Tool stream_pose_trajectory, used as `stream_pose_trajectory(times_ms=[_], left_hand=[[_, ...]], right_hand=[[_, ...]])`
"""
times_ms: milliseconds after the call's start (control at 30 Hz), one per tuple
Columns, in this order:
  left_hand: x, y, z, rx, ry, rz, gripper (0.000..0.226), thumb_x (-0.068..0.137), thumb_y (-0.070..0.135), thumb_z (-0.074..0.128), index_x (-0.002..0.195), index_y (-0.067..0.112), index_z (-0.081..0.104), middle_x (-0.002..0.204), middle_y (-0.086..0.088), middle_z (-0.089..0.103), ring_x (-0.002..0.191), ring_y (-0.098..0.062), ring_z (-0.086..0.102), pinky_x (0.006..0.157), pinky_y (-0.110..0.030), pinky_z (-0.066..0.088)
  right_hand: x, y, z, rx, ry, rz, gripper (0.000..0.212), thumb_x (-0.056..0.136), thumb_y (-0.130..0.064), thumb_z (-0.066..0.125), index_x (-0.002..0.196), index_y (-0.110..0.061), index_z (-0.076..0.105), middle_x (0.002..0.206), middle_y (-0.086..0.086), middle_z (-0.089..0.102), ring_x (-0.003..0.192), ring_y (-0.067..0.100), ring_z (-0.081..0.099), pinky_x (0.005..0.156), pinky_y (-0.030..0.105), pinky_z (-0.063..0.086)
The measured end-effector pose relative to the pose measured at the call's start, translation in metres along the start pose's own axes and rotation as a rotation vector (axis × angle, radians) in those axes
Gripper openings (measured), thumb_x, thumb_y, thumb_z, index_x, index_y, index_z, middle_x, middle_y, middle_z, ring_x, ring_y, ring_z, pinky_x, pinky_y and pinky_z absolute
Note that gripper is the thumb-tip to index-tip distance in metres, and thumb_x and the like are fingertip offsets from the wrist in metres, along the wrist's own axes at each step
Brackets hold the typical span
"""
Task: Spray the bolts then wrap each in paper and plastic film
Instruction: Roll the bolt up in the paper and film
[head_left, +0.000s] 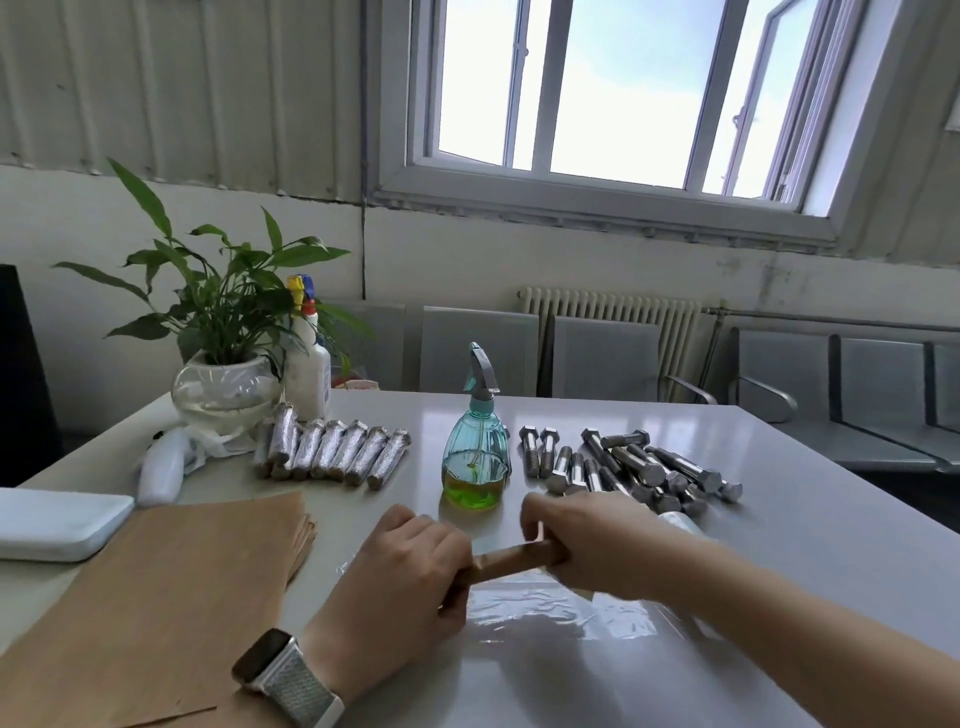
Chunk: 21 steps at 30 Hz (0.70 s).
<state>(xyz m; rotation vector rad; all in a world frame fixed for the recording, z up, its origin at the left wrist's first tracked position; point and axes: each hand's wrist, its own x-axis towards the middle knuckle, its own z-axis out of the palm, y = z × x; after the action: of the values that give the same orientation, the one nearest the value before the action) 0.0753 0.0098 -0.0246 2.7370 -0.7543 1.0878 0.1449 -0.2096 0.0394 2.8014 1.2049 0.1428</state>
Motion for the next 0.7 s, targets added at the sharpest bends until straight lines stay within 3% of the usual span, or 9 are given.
stream_pose_trajectory(times_ms=[100,167,233,300,367,467,600,700], left_hand=[[0.0,-0.006,-0.005,-0.055,0.05,-0.015,0.005,0.069,0.023,0.057,0.073,0.02,0.059,0.068,0.01,0.059,0.062,-0.013,0.057,0.07,-0.029,0.039],[0.001,-0.006,-0.006,-0.084,0.064,-0.02,0.006,0.07,0.024,0.058,0.074,0.019,0.06,0.071,0.01,0.062,0.064,-0.013,0.06,0.07,-0.03,0.04],[0.003,-0.005,-0.007,-0.103,0.073,-0.013,0.006,0.071,0.024,0.061,0.075,0.019,0.061,0.073,0.011,0.063,0.064,-0.013,0.06,0.07,-0.031,0.041],[0.005,-0.003,-0.007,-0.114,0.08,-0.003,0.008,0.07,0.023,0.065,0.075,0.019,0.06,0.074,0.011,0.063,0.064,-0.012,0.059,0.07,-0.031,0.042],[0.005,-0.003,-0.007,-0.126,0.082,0.0,0.01,0.069,0.023,0.067,0.076,0.019,0.06,0.075,0.012,0.063,0.065,-0.012,0.06,0.071,-0.031,0.042],[0.006,-0.004,-0.006,-0.122,0.09,0.006,0.012,0.068,0.022,0.069,0.076,0.02,0.06,0.076,0.012,0.064,0.066,-0.012,0.061,0.072,-0.031,0.042],[0.009,-0.001,-0.005,-0.056,0.106,0.072,0.009,0.071,0.017,0.068,0.075,0.018,0.06,0.074,0.009,0.063,0.065,-0.014,0.06,0.068,-0.032,0.043],[0.01,0.003,-0.005,-0.01,0.108,0.126,0.006,0.075,0.017,0.064,0.074,0.018,0.059,0.076,0.007,0.064,0.065,-0.015,0.059,0.068,-0.031,0.042]], right_hand=[[-0.011,0.023,-0.013,0.487,-0.045,0.111,0.024,0.08,-0.019,0.078,0.085,-0.035,0.061,0.072,-0.011,0.064,0.066,0.012,0.065,0.059,0.031,0.053],[-0.018,0.032,-0.015,0.728,-0.039,0.112,0.02,0.078,-0.01,0.081,0.088,-0.024,0.071,0.067,-0.009,0.065,0.06,0.008,0.064,0.056,0.03,0.055],[-0.022,0.037,-0.014,0.786,0.006,0.106,0.021,0.078,-0.008,0.081,0.096,-0.014,0.073,0.068,-0.008,0.067,0.061,0.006,0.064,0.057,0.023,0.053],[-0.024,0.044,-0.011,0.6,0.059,0.067,0.018,0.081,-0.013,0.08,0.096,-0.018,0.072,0.072,-0.007,0.068,0.065,0.007,0.065,0.063,0.021,0.052],[-0.026,0.046,-0.01,0.23,0.178,-0.003,0.013,0.083,-0.02,0.073,0.093,-0.026,0.068,0.078,-0.011,0.067,0.07,0.007,0.061,0.066,0.026,0.05],[-0.025,0.039,-0.006,-0.133,0.399,-0.182,0.023,0.074,-0.016,0.066,0.095,-0.025,0.063,0.087,-0.01,0.062,0.077,0.014,0.061,0.063,0.03,0.05],[-0.013,0.024,-0.006,-0.146,0.197,-0.168,0.051,0.075,-0.024,0.06,0.124,-0.031,0.047,0.114,-0.009,0.06,0.106,0.014,0.055,0.092,0.033,0.043],[0.004,0.008,-0.006,-0.133,0.026,-0.206,0.055,0.077,-0.021,0.059,0.129,-0.033,0.046,0.105,-0.007,0.068,0.097,0.016,0.06,0.099,0.039,0.038]])
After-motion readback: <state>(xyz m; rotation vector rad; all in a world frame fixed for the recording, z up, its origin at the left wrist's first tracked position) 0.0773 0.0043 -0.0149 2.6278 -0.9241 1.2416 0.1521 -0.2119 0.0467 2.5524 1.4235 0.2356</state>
